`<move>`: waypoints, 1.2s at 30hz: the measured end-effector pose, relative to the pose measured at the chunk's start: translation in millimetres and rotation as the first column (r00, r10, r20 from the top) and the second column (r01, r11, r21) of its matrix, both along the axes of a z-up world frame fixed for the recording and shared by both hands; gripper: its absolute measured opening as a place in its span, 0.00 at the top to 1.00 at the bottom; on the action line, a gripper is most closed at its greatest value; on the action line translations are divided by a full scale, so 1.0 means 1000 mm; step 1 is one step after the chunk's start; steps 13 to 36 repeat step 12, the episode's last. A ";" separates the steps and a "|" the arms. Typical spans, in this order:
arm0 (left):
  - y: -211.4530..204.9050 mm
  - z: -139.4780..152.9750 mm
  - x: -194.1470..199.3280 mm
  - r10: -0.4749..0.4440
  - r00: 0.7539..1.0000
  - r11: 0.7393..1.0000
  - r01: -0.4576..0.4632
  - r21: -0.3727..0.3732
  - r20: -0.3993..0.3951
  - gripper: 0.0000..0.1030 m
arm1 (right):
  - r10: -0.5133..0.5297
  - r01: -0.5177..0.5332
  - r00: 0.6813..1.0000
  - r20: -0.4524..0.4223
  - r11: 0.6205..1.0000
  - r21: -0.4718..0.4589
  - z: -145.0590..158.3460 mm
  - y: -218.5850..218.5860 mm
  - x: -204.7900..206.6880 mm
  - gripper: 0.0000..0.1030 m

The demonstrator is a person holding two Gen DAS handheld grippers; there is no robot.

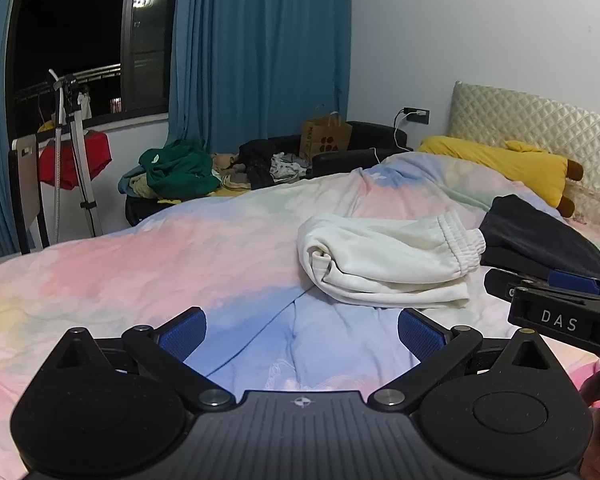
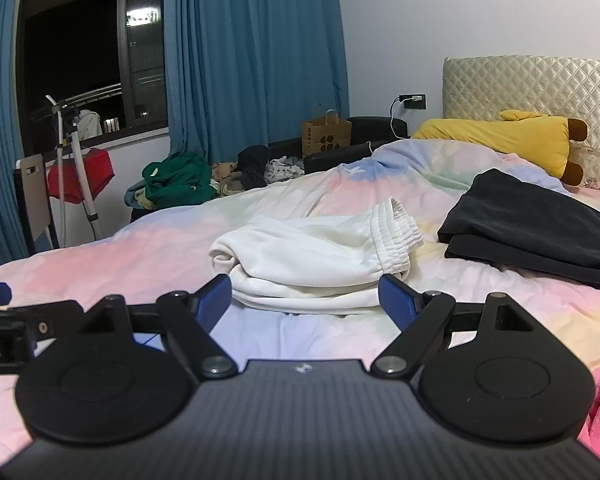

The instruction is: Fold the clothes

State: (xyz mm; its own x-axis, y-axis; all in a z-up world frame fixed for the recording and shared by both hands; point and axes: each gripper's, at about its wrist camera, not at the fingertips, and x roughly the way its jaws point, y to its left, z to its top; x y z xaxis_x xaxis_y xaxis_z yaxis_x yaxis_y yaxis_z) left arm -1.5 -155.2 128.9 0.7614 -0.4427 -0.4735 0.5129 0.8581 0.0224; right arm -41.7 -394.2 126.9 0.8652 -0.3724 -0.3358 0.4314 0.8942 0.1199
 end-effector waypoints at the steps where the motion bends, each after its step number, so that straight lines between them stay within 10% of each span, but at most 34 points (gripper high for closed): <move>1: 0.000 0.000 0.000 0.002 1.000 1.000 -0.002 0.000 -0.001 0.00 | 0.000 0.000 1.000 0.000 1.000 0.000 0.000 0.000 0.000 0.20; 36: 0.002 -0.002 -0.003 0.015 1.000 1.000 -0.015 0.001 -0.004 0.00 | 0.001 -0.001 1.000 0.002 1.000 0.012 -0.001 -0.002 -0.002 0.20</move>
